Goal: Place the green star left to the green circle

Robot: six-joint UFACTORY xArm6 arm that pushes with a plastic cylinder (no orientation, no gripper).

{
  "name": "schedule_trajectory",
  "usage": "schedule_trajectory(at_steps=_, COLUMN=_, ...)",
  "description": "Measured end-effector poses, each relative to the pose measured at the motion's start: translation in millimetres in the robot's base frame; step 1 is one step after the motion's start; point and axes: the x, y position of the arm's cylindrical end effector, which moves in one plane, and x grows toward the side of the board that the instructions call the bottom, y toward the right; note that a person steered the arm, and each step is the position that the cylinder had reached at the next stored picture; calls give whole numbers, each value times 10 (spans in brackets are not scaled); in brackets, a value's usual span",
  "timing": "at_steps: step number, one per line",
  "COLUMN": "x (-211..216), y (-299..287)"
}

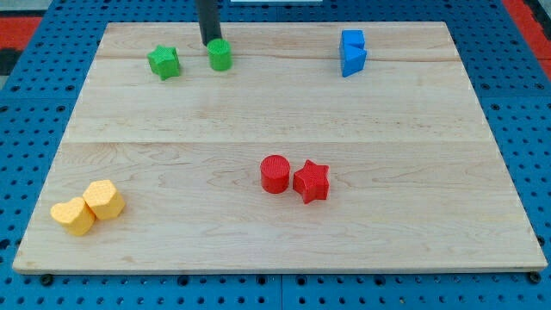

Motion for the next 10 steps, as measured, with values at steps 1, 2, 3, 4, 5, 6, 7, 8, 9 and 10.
schedule_trajectory(at_steps=1, x=818, y=390)
schedule_trajectory(at_steps=2, x=702, y=94)
schedule_trajectory(at_steps=3, x=38, y=44)
schedule_trajectory(at_steps=4, x=-338, y=-639)
schedule_trajectory(at_steps=5, x=-523, y=-1192)
schedule_trajectory(at_steps=6, x=-48, y=-705)
schedule_trajectory(at_steps=7, x=475, y=-577)
schedule_trajectory(at_steps=8, x=574, y=-525)
schedule_trajectory(at_steps=9, x=420, y=-640)
schedule_trajectory(at_steps=10, x=270, y=-920)
